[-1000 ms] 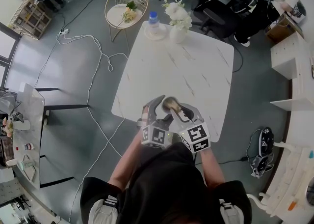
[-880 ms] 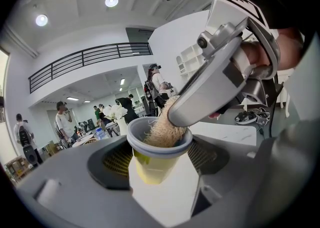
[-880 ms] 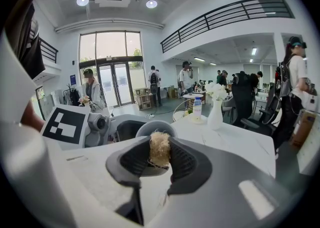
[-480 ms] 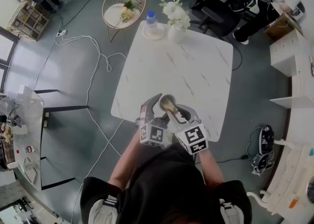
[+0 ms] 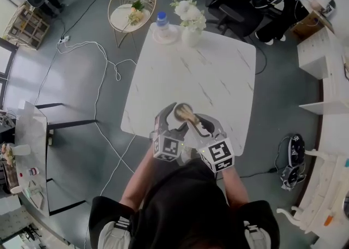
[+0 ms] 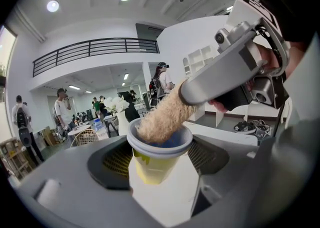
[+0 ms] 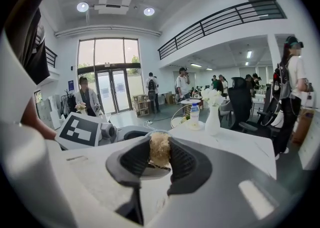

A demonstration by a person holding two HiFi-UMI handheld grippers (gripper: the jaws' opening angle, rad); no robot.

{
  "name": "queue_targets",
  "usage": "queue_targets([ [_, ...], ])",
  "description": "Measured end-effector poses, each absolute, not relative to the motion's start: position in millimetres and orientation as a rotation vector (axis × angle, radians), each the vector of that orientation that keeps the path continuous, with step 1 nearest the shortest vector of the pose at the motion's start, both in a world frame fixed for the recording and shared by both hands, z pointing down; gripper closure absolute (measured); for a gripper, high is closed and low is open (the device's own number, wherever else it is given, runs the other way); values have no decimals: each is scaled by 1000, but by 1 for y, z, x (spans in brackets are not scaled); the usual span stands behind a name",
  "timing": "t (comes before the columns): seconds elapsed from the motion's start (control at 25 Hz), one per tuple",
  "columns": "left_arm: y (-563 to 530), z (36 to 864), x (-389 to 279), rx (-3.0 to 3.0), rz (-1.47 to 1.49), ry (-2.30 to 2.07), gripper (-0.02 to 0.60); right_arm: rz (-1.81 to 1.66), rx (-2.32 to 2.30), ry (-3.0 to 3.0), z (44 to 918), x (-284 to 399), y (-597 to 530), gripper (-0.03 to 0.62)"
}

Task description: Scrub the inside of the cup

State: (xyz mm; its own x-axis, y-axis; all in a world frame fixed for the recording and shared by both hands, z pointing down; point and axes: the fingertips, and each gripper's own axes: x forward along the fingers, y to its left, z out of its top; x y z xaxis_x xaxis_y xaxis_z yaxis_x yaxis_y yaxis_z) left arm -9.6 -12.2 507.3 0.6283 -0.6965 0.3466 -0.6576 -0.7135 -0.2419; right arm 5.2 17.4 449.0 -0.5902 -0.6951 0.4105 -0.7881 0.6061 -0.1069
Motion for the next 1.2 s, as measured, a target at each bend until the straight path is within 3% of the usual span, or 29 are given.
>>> queue_targets([
  [0.4, -32, 510, 6, -2872, -573, 1138, 225, 287, 1514, -2513, 420, 67, 4, 490],
  [1.2, -53, 533, 99, -3010, -547, 825, 225, 372, 2007, -2137, 472, 205, 12, 490],
])
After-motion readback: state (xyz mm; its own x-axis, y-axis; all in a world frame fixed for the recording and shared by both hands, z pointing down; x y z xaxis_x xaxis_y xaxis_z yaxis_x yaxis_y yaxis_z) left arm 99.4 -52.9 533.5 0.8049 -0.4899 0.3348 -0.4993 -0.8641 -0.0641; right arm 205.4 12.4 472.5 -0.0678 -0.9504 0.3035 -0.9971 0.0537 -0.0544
